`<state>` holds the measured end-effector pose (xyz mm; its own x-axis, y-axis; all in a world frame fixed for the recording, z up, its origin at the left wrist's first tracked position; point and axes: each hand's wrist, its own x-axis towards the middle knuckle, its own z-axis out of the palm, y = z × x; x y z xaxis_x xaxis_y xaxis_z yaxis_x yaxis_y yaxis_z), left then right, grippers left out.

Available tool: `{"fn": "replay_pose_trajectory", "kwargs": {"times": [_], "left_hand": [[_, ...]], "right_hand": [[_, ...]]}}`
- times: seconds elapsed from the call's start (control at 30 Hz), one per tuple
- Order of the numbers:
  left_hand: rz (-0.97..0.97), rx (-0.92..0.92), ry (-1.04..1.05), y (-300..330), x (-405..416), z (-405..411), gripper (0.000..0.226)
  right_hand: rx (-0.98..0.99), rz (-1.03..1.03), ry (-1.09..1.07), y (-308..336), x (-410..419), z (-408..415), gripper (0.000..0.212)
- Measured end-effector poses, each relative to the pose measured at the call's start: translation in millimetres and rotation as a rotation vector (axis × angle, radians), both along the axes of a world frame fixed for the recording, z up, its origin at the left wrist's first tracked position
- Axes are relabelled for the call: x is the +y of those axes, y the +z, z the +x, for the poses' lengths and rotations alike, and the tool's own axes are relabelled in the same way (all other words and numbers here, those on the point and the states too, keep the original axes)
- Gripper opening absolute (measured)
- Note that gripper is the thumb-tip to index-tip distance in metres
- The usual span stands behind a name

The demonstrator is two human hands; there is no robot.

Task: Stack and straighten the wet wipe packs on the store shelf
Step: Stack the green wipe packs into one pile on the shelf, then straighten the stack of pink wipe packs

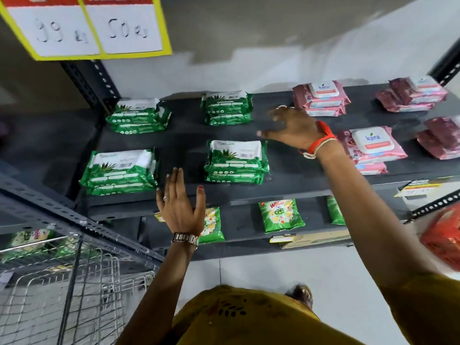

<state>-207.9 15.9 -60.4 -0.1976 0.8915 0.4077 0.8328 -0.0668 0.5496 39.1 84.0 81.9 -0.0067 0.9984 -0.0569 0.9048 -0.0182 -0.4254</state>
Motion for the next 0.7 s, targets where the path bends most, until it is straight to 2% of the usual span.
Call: {"fn": "replay_pose_trajectory", "kwargs": {"times": [0.1,0.17,0.23,0.3,0.37,0.4,0.47,0.57,0.6,0.7], "left_hand": [[0.211,-0.038,-0.113,23,-1,40,0.053],[0.332,-0.110,-0.298,31,-6,73,0.049],[0.341,-0.204,-0.485,41,-9,116,0.046],[0.188,-0.275,-0.627,51,-8,162,0.046],[-0.006,-0.379,-0.716,88,-7,273,0.050],[-0.136,-0.473,-0.708,91,0,282,0.051],[-0.258,-0.570,-0.636,91,13,305,0.049],[-0.382,-0.619,-0.516,81,23,311,0.038],[-0.434,-0.620,-0.469,76,27,309,0.037],[-0.505,-0.644,-0.403,64,40,303,0.034]], "right_hand": [[0.085,0.041,-0.173,5,-13,48,0.056],[0.095,0.099,-0.286,5,-22,80,0.051],[0.121,0.147,-0.357,5,-28,115,0.042],[0.146,0.206,-0.437,6,-36,148,0.033],[0.176,0.273,-0.598,36,-60,252,0.029],[0.235,0.258,-0.629,25,-58,261,0.028],[0.336,0.173,-0.680,6,-60,278,0.032],[0.297,-0.004,-0.659,-26,-70,267,0.024],[0.292,-0.024,-0.627,-35,-73,257,0.019],[0.317,0.027,-0.560,-43,-77,231,0.026]]}}
